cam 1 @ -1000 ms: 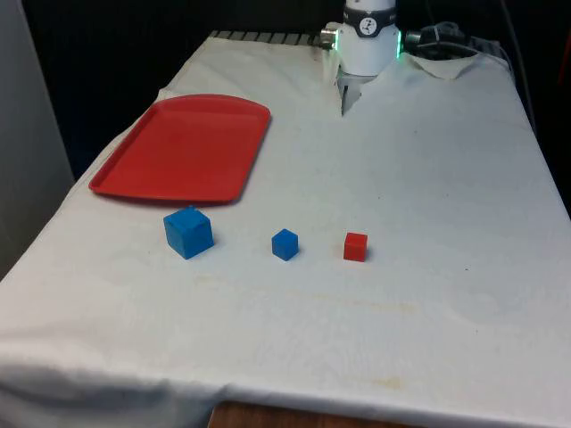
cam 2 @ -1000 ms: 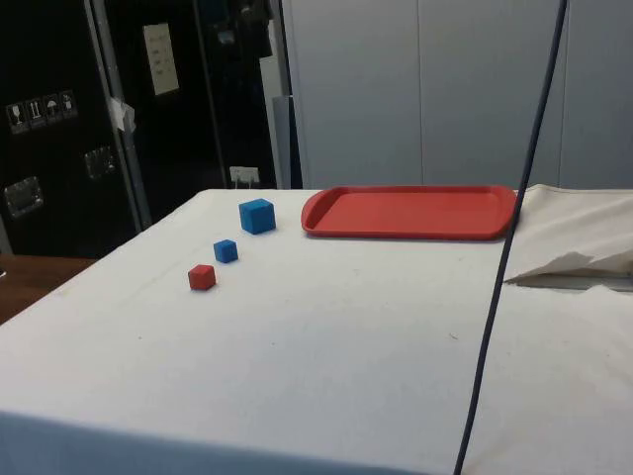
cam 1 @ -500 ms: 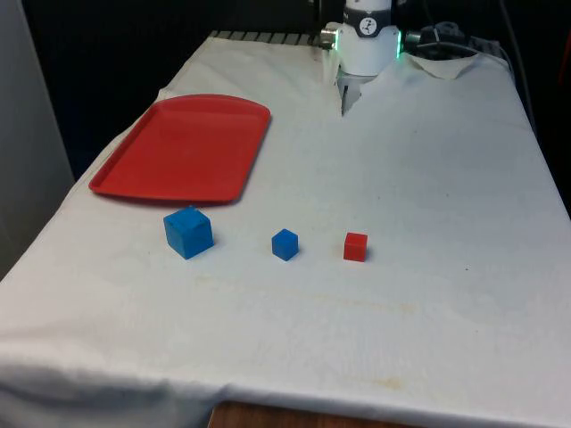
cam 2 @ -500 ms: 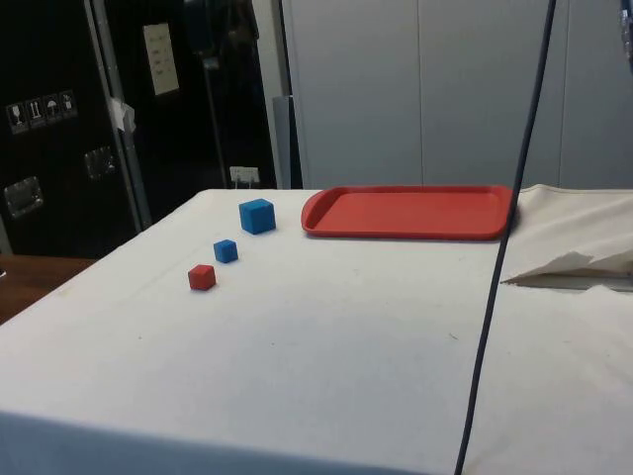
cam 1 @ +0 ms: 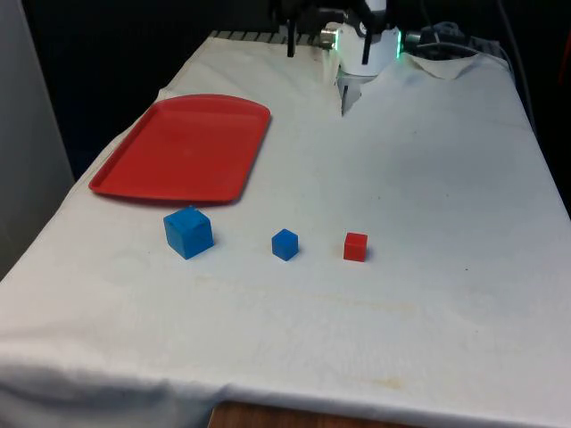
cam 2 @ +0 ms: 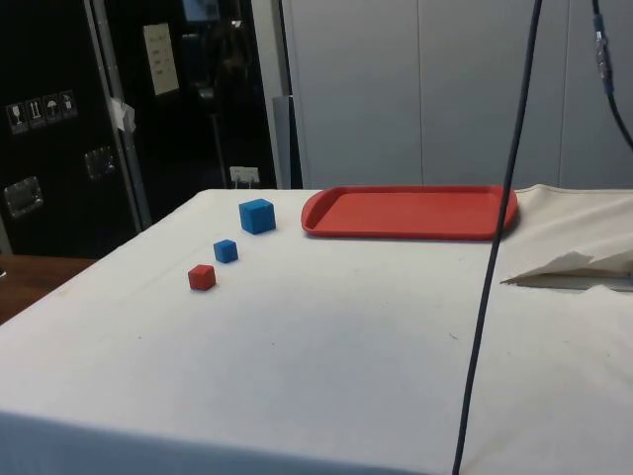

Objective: Pick up the largest block and place it onto the tray.

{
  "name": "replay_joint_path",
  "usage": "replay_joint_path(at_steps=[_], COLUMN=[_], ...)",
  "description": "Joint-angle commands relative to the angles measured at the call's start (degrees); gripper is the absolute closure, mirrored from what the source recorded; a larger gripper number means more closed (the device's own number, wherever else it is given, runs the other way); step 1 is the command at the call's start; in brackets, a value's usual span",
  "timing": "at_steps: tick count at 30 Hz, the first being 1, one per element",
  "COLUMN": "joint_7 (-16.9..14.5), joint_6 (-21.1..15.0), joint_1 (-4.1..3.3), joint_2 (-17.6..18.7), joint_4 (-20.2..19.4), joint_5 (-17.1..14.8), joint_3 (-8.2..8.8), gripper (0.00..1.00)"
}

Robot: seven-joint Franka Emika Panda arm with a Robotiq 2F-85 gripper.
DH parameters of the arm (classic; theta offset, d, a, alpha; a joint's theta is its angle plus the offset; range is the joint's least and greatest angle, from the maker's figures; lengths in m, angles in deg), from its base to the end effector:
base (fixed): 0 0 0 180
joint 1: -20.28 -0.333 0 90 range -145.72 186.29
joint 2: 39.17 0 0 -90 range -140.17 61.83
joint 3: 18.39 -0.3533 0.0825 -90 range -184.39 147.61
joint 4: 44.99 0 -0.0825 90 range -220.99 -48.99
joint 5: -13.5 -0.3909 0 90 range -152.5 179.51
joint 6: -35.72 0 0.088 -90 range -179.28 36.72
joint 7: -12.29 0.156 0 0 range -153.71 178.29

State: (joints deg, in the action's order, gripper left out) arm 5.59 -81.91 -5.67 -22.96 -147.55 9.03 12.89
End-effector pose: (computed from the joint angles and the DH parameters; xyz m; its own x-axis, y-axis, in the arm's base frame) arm 0.6425 -0.0309 0.3995 0.9999 0.0083 0.0143 0.0071 -0.9970 0.0777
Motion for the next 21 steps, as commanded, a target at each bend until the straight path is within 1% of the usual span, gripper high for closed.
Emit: replay_joint_path(at_steps=[1,5,6,12,14,15,16,20,21], joint_7=[-0.86,-2.46,-2.46,-4.47,-5.44,-4.93,-5.79,-6.93,-7.62], joint_6=[-0.97,-2.75,-2.75,-5.10,-6.42,-5.79,-6.88,-8.88,-9.91], joint_1=[0.40,0.92,0.92,1.60,2.06,1.66,2.18,2.69,2.98], joint_2=[0.74,2.41,2.41,4.47,5.73,5.44,6.13,7.85,8.82], joint_4=[0.06,-0.11,-0.11,-0.23,0.00,-0.06,0.06,0.46,0.74], joint_5=[-0.17,-0.23,-0.23,-0.57,-1.03,-0.57,-1.20,-2.06,-2.69], joint_3=[0.11,0.69,0.69,1.55,1.89,2.12,2.01,2.35,2.58], gripper=[0.00,0.00,0.00,0.00,0.00,0.00,0.00,0.00,0.00])
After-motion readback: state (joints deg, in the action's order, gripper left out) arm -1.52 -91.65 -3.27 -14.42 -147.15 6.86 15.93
